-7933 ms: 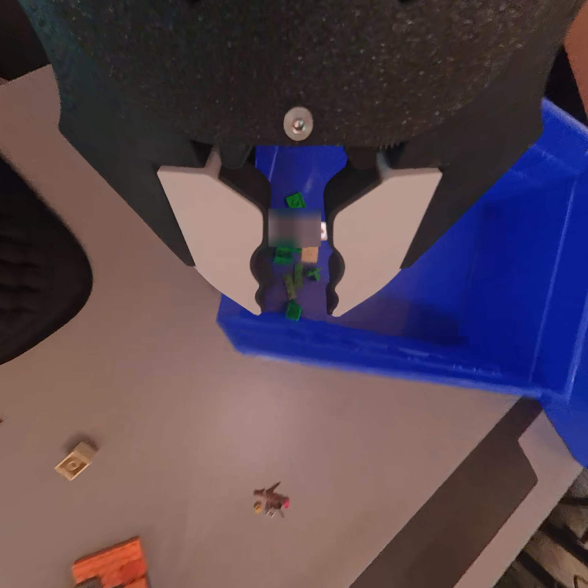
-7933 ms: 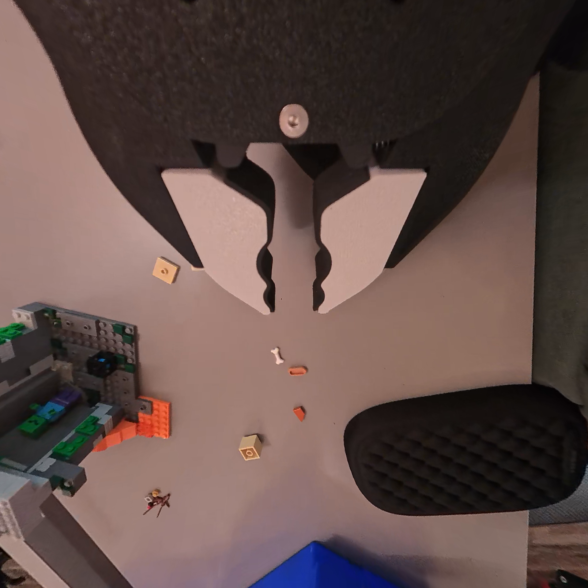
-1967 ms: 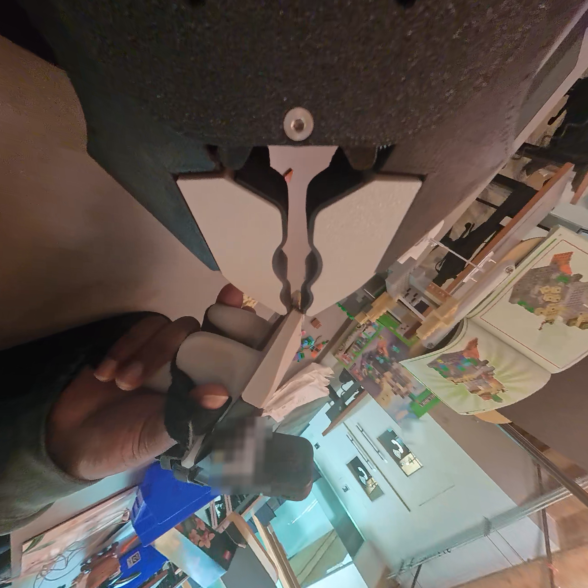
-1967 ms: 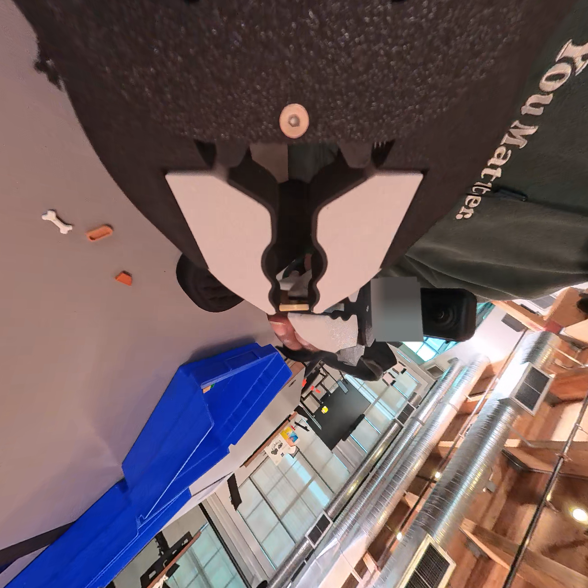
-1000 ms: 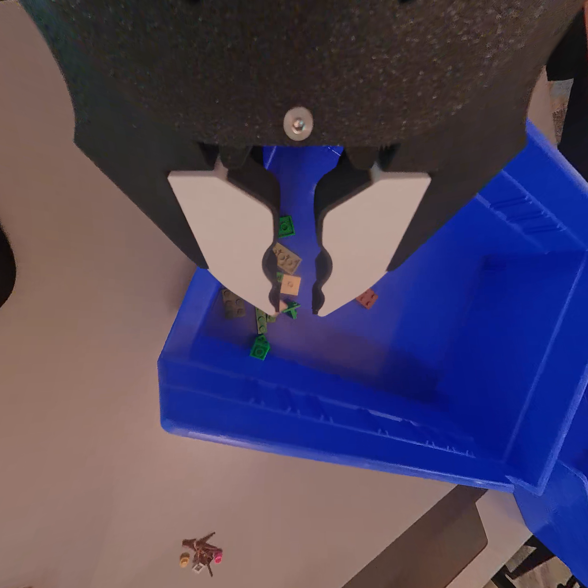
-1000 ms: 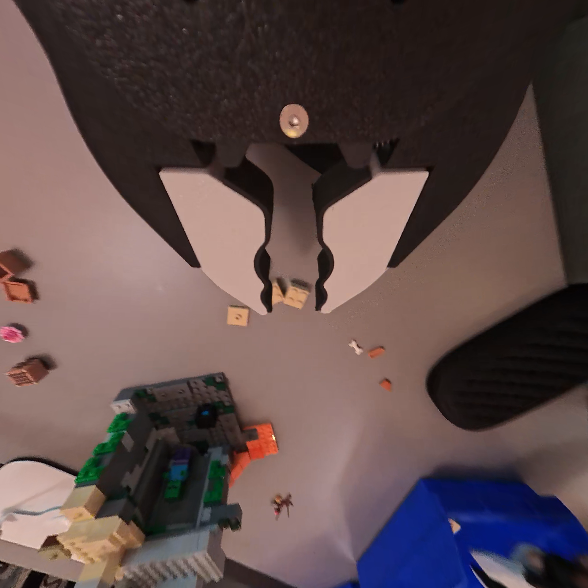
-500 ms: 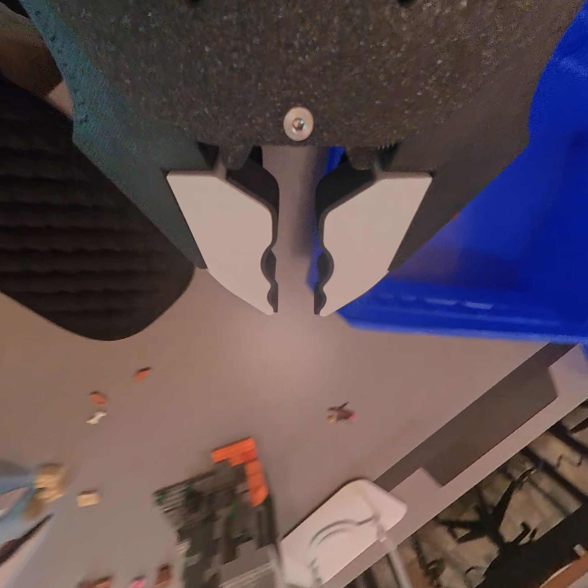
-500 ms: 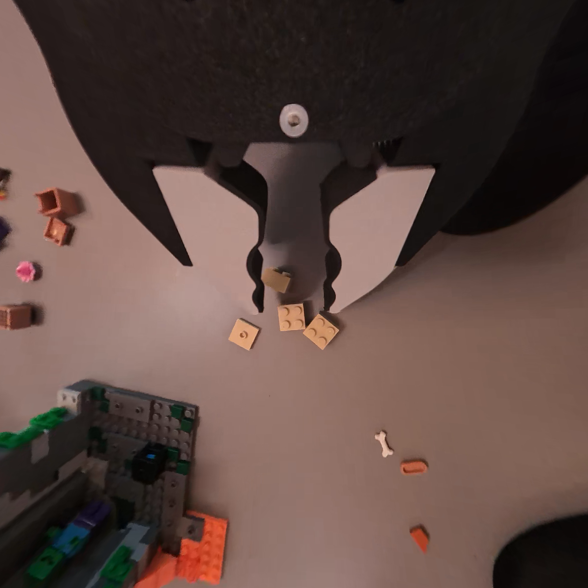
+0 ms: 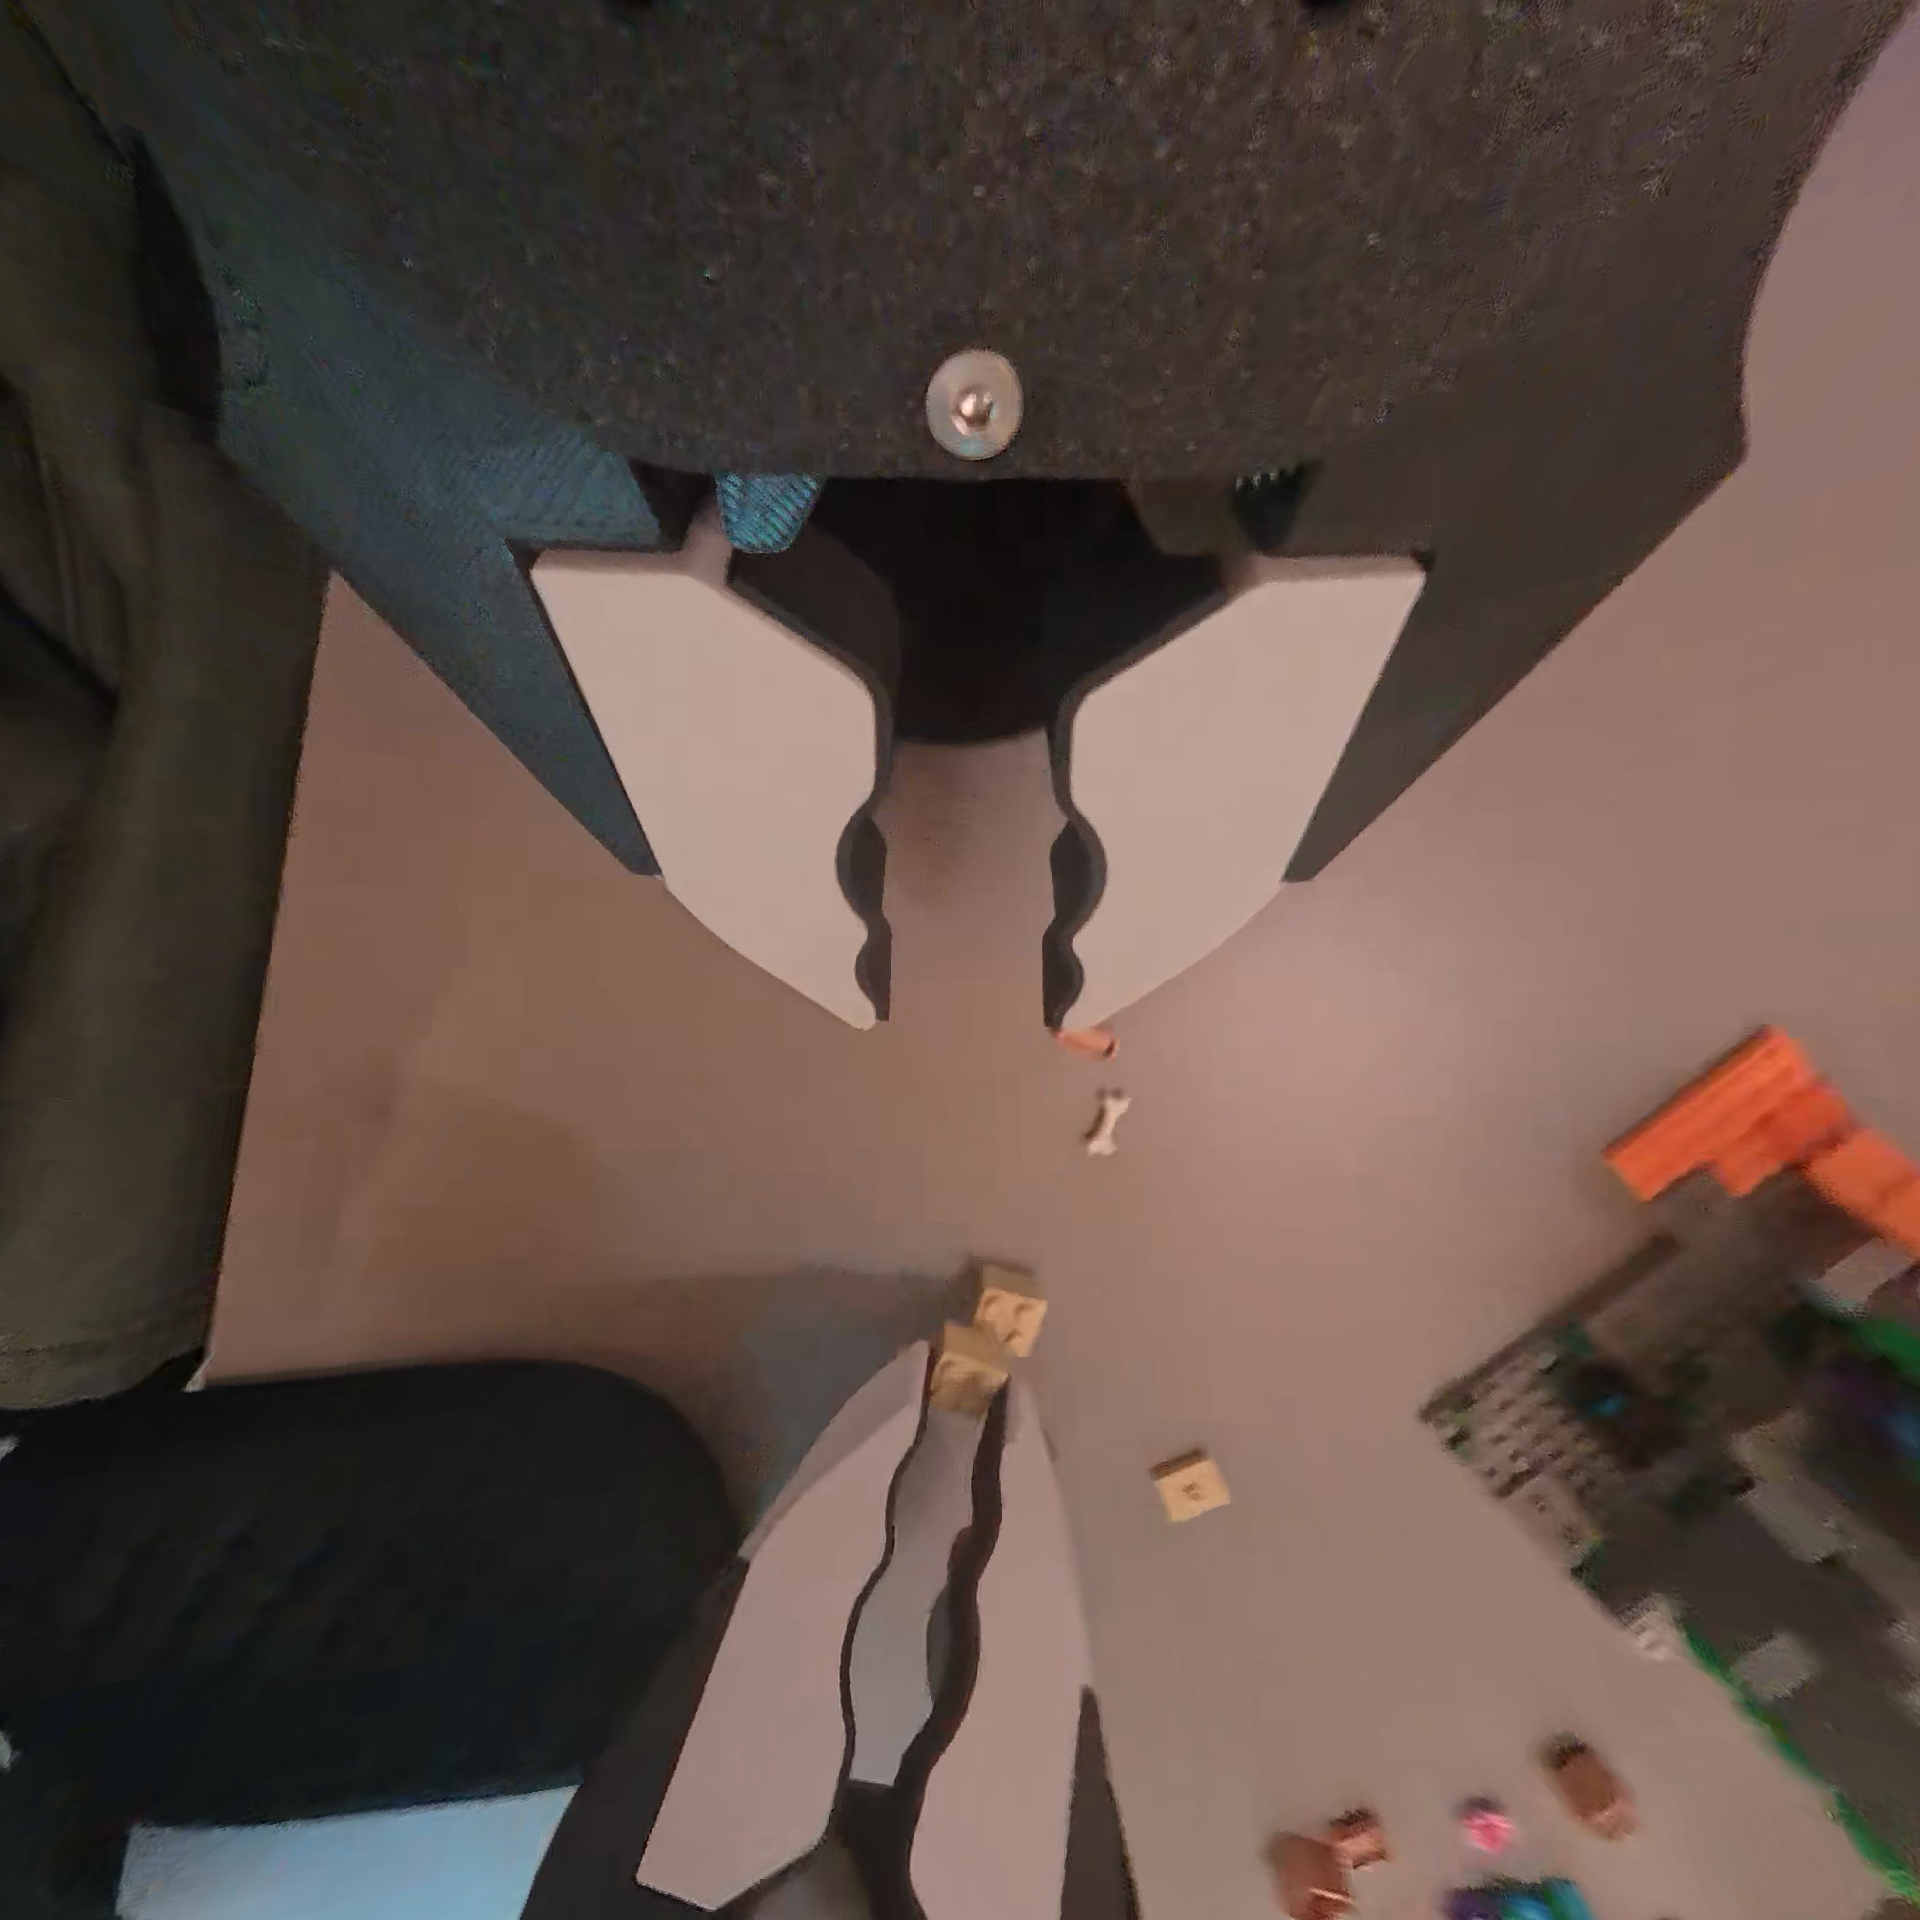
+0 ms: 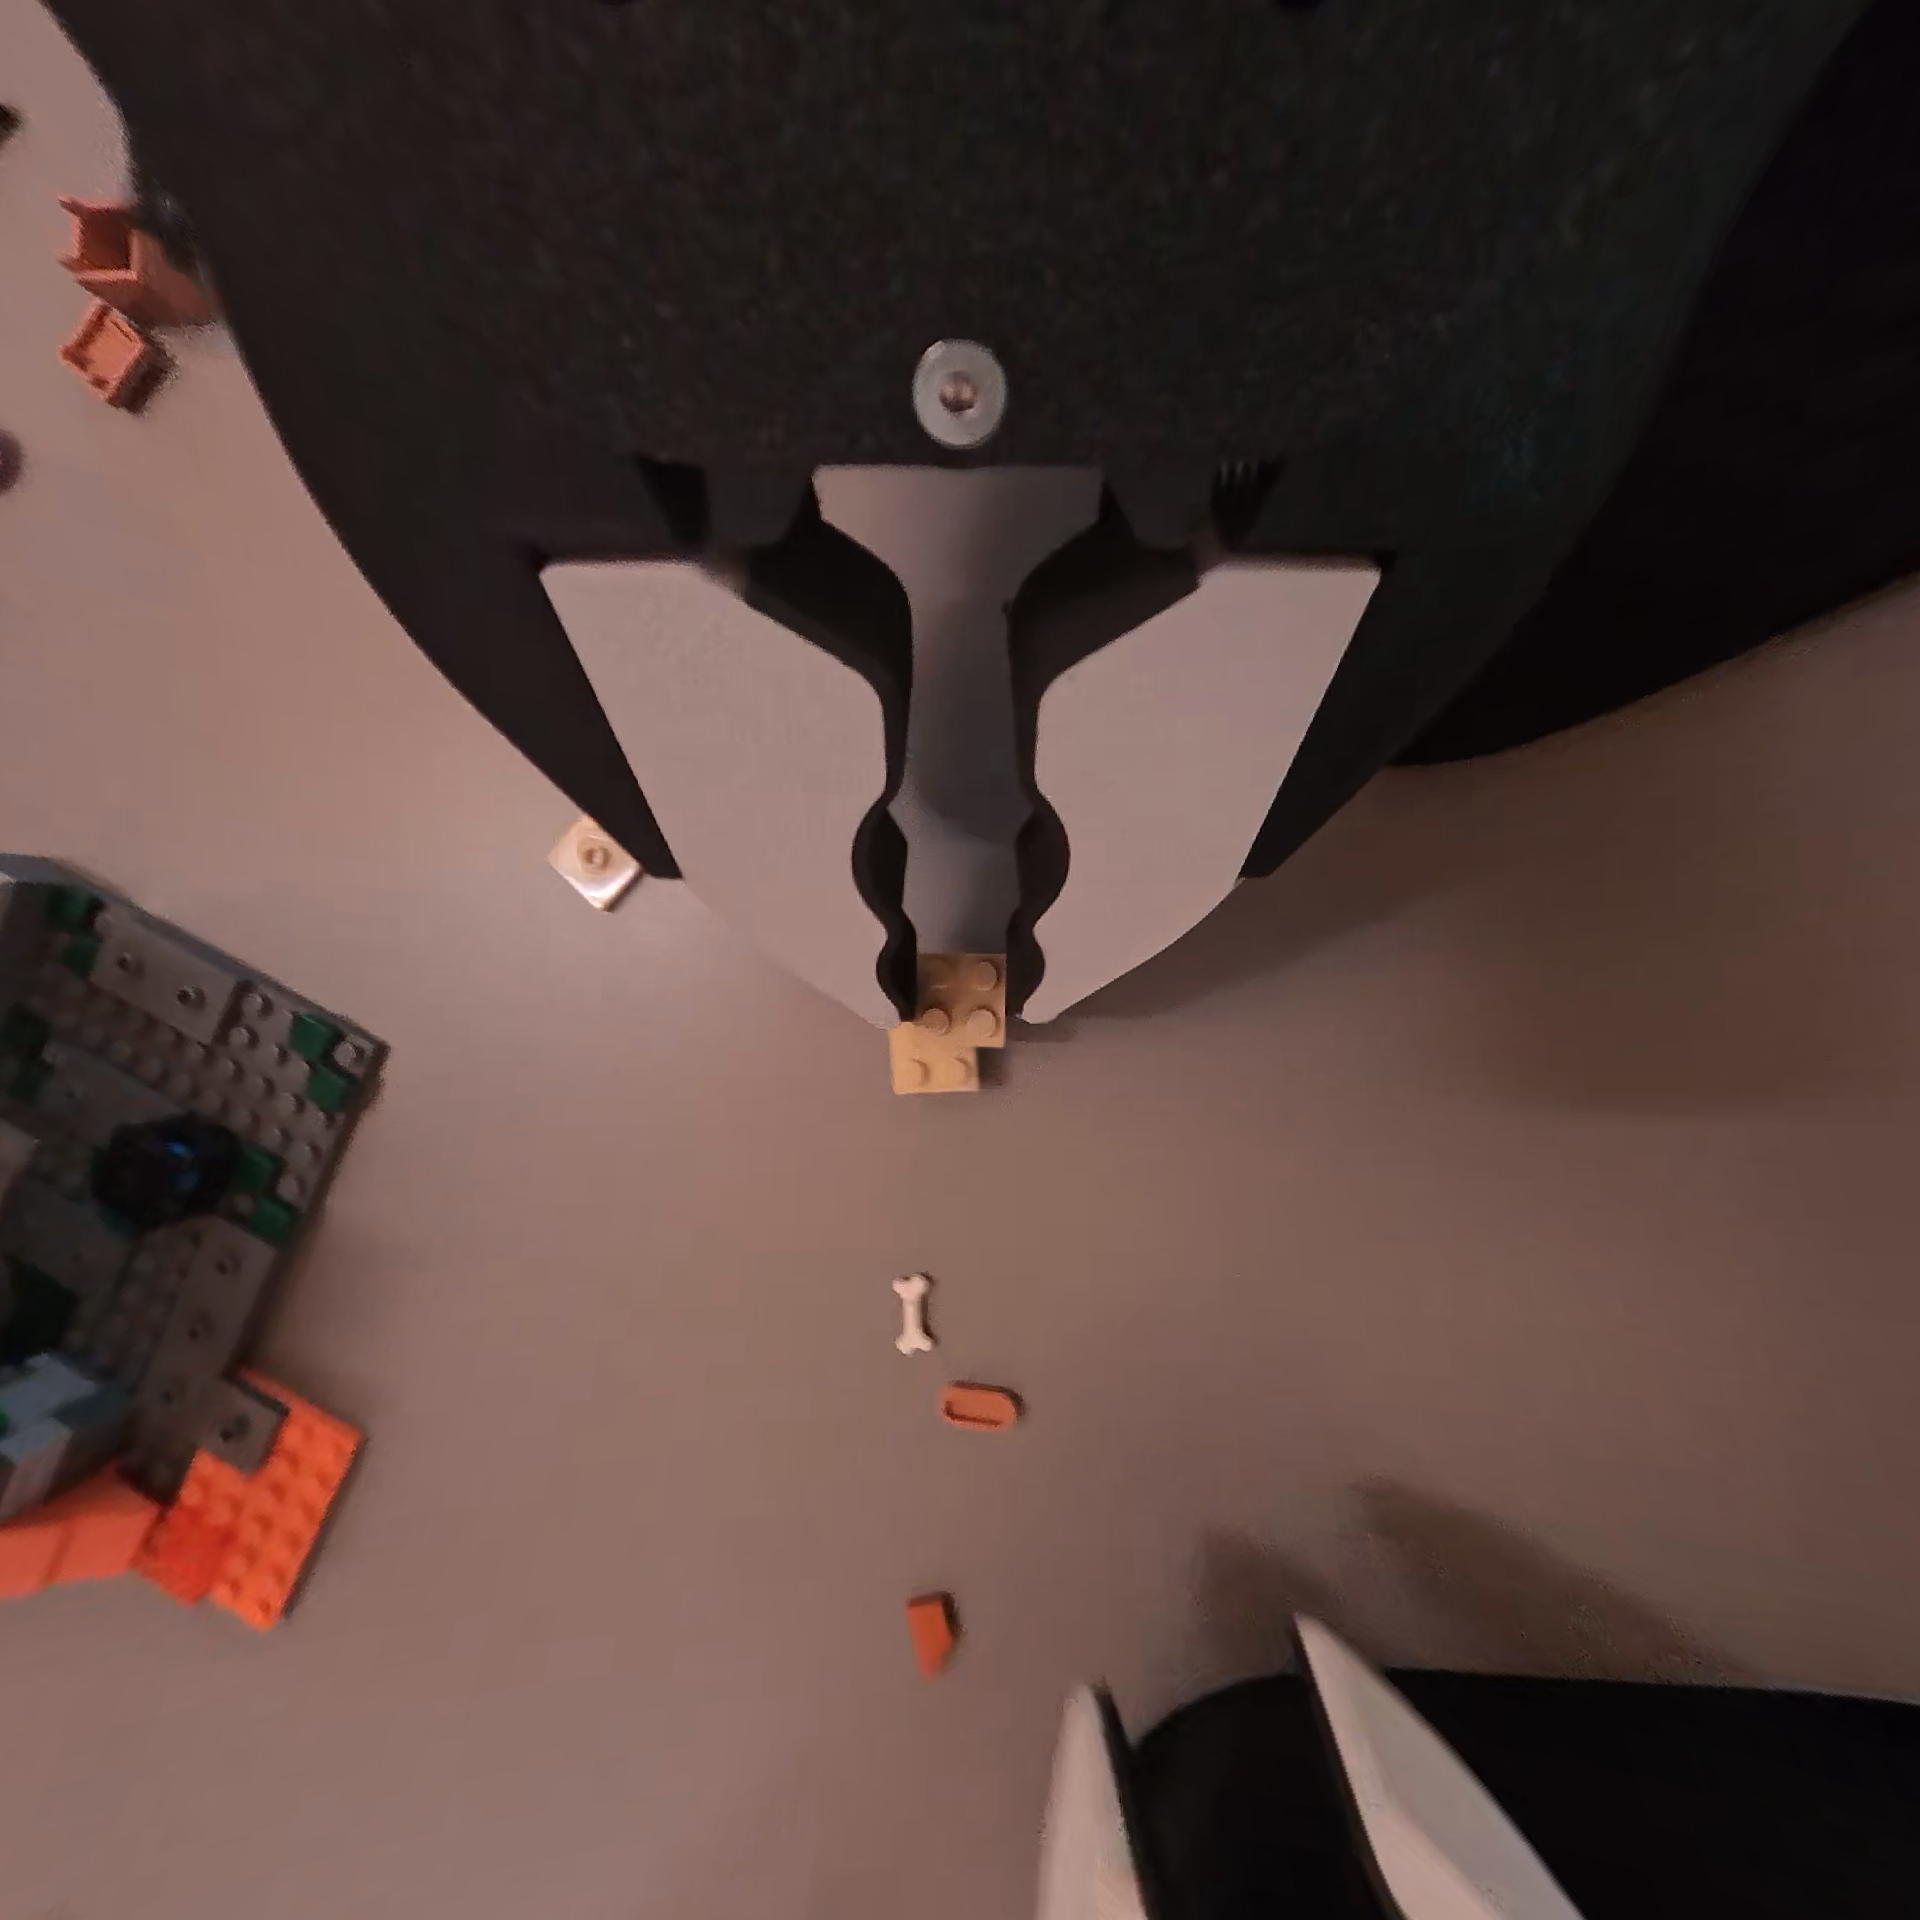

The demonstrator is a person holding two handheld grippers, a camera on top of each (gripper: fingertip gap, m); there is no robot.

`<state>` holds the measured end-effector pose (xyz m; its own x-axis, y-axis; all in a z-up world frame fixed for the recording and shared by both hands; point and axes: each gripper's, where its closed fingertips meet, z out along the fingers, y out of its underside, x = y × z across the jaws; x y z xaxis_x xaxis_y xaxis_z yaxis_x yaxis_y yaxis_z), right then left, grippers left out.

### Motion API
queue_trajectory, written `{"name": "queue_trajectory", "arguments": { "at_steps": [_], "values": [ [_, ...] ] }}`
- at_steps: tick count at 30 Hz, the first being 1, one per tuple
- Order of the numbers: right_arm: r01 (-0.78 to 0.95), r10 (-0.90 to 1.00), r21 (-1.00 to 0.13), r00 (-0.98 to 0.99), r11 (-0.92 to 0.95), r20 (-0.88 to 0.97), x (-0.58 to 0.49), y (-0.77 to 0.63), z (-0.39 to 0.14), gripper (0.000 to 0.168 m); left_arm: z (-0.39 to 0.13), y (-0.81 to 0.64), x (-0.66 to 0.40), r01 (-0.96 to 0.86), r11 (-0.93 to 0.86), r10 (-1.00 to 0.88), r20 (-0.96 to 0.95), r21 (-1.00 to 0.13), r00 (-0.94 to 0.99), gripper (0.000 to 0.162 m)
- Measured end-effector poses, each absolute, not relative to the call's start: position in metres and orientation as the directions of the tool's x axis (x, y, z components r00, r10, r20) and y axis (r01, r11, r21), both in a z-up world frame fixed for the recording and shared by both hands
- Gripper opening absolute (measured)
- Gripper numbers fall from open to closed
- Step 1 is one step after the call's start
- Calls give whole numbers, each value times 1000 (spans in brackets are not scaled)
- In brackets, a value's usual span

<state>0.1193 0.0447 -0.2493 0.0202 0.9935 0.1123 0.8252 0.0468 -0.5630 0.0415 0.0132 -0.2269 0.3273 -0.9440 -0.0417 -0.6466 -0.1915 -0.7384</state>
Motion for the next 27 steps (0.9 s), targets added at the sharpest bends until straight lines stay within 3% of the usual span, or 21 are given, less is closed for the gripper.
{"name": "queue_trajectory", "arguments": {
  "at_steps": [6,11,13,14,17,21,27],
  "values": [
    [809,995,-587,19,43,100,124,19,-240,16,-242,26,97,-744,-60,-977,-115,-666,182,33],
    [779,993,-627,70,7,98,137,7,-235,16,-257,47,117,-799,-49,-984,-106,-599,140,35],
    [764,991,-645,92,-11,93,143,4,-234,16,-264,46,121,-813,-52,-990,-75,-580,117,30],
    [758,990,-653,103,-19,92,145,3,-234,16,-262,47,124,-796,-49,-990,-77,-603,119,16],
    [740,987,-672,135,-40,89,152,3,-234,16,-253,44,118,-787,-22,-986,-119,-616,120,16],
    [721,983,-690,164,-59,87,159,3,-235,16,-213,44,73,-735,-67,-962,-153,-675,228,16],
    [707,979,-705,179,-61,95,161,3,-235,16,-155,65,-75,-691,-268,-794,-252,-671,553,16]
  ]
}}
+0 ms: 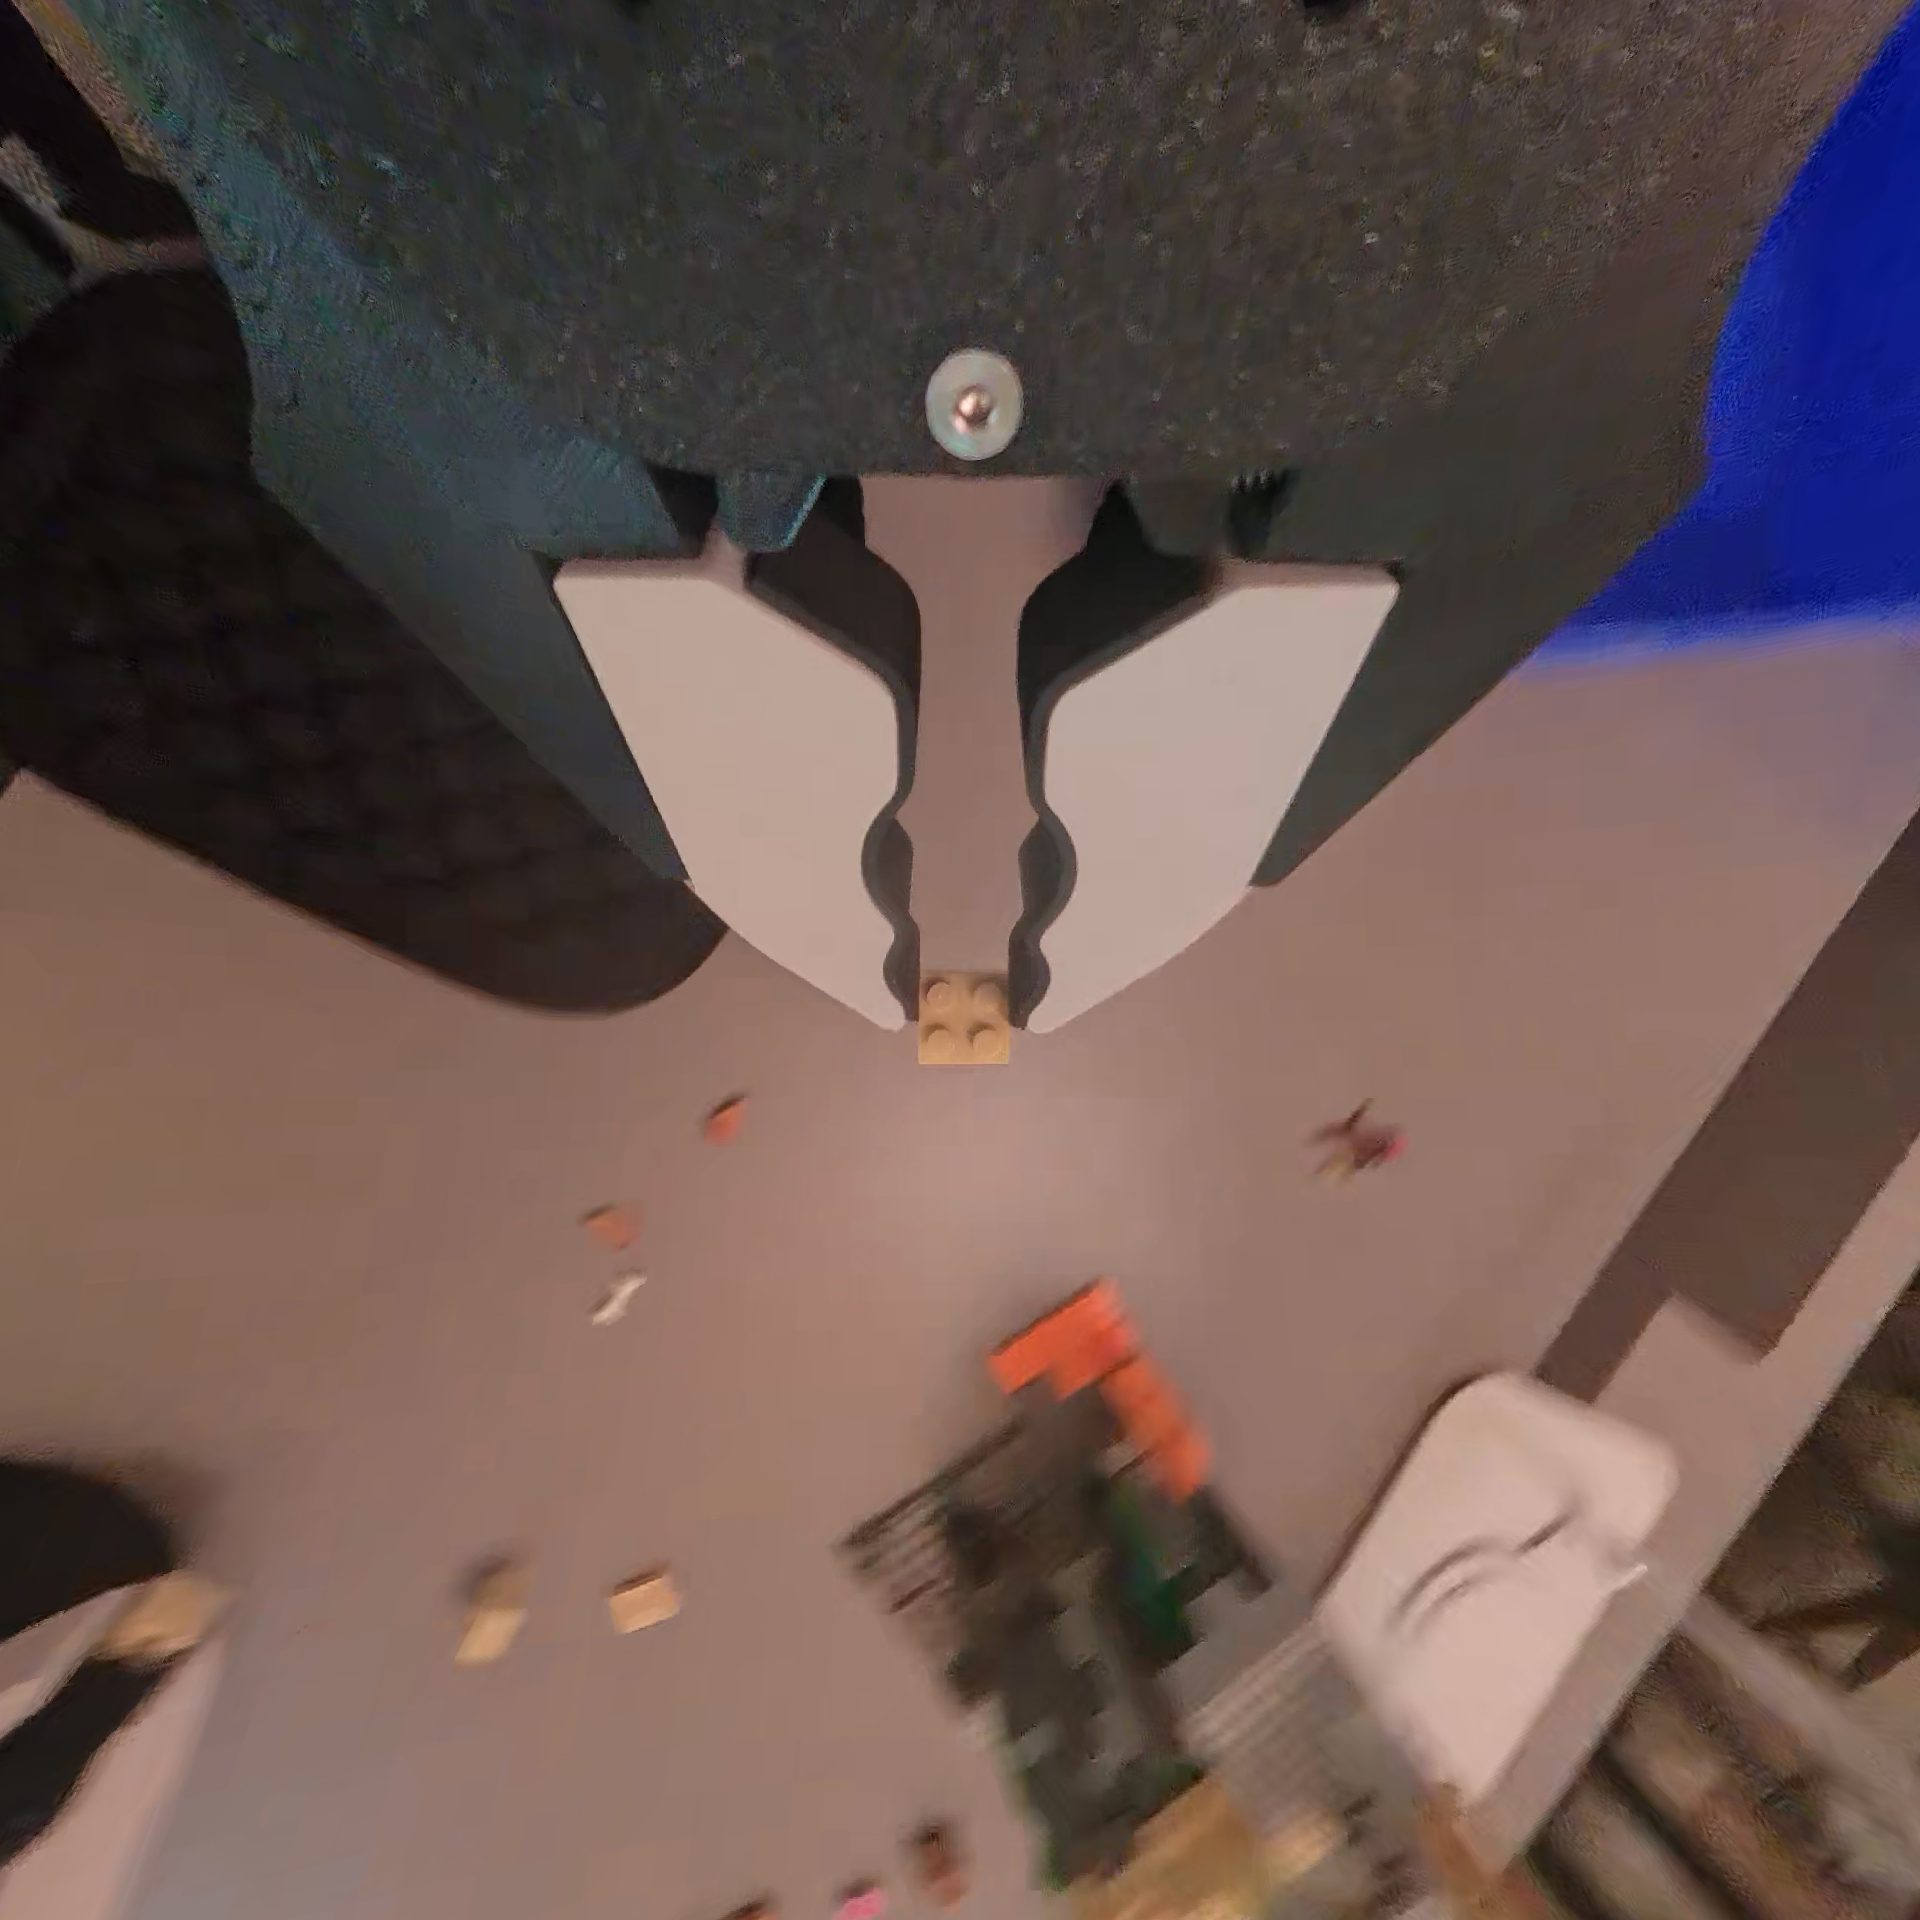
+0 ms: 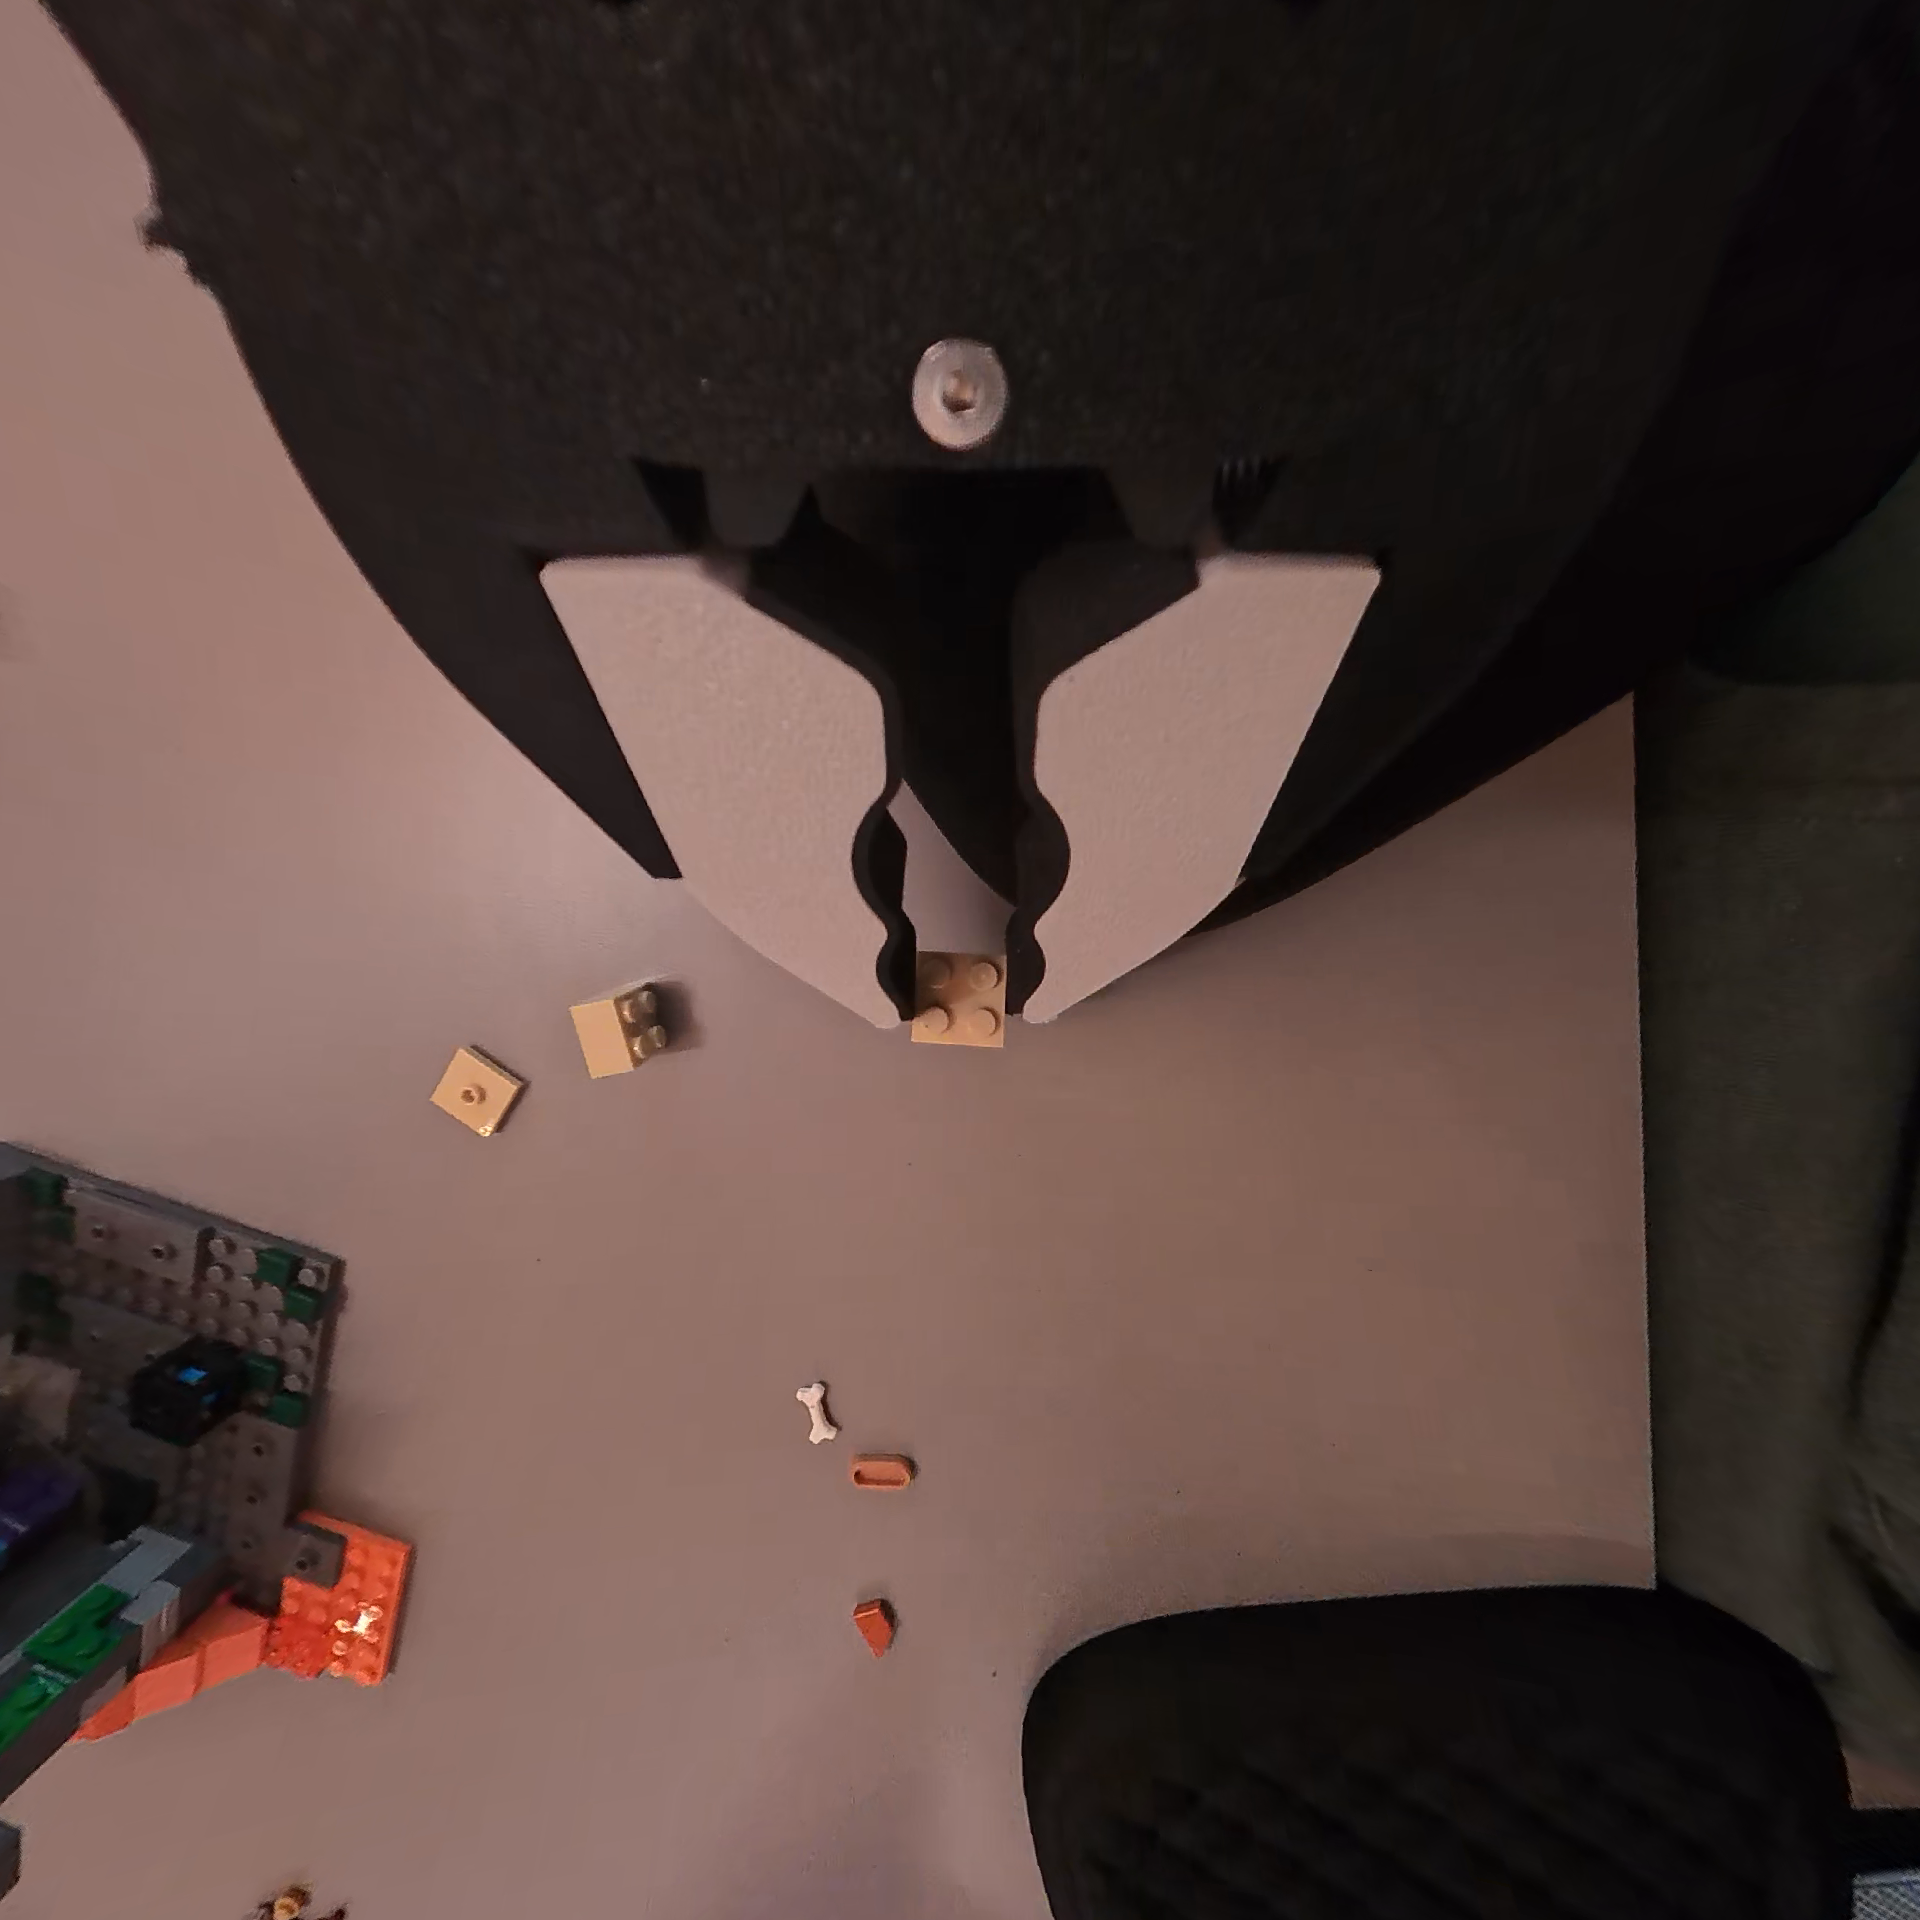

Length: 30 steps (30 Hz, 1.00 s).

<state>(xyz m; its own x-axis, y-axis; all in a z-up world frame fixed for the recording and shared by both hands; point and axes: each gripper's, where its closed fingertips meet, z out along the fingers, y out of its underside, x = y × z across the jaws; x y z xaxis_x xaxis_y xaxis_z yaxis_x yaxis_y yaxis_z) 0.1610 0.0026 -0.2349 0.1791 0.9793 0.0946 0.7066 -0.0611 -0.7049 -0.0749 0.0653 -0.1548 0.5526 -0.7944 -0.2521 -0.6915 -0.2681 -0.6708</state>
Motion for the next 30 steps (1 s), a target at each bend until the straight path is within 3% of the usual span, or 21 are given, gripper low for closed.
{"name": "queue_trajectory", "arguments": {
  "at_steps": [3,8,15,17,21,24,28,30],
  "values": [
    [700,979,-711,180,-57,98,160,-1,-234,16,-149,76,-153,-667,-410,-668,-293,-622,684,16],
    [699,978,-713,185,-63,96,157,-5,-236,17,-186,89,-235,-599,-622,-537,-282,-505,795,16],
    [707,980,-704,182,-72,82,150,-8,-241,16,-220,97,-258,-606,-680,-486,-365,-413,794,16],
    [711,981,-699,175,-72,77,148,-10,-242,16,-223,98,-263,-620,-679,-477,-405,-393,780,25],
    [708,982,-702,172,-71,73,143,-10,-241,16,-215,97,-254,-613,-642,-467,-400,-461,789,37],
    [688,982,-721,177,-81,58,136,-9,-237,17,-197,93,-231,-606,-568,-480,-374,-557,793,37],
    [684,983,-725,171,-74,61,128,-7,-235,17,-194,93,-231,-612,-562,-465,-400,-556,790,36],
    [671,983,-738,170,-69,63,123,-8,-231,16,-190,88,-208,-600,-504,-531,-325,-621,783,33]
  ]
}}
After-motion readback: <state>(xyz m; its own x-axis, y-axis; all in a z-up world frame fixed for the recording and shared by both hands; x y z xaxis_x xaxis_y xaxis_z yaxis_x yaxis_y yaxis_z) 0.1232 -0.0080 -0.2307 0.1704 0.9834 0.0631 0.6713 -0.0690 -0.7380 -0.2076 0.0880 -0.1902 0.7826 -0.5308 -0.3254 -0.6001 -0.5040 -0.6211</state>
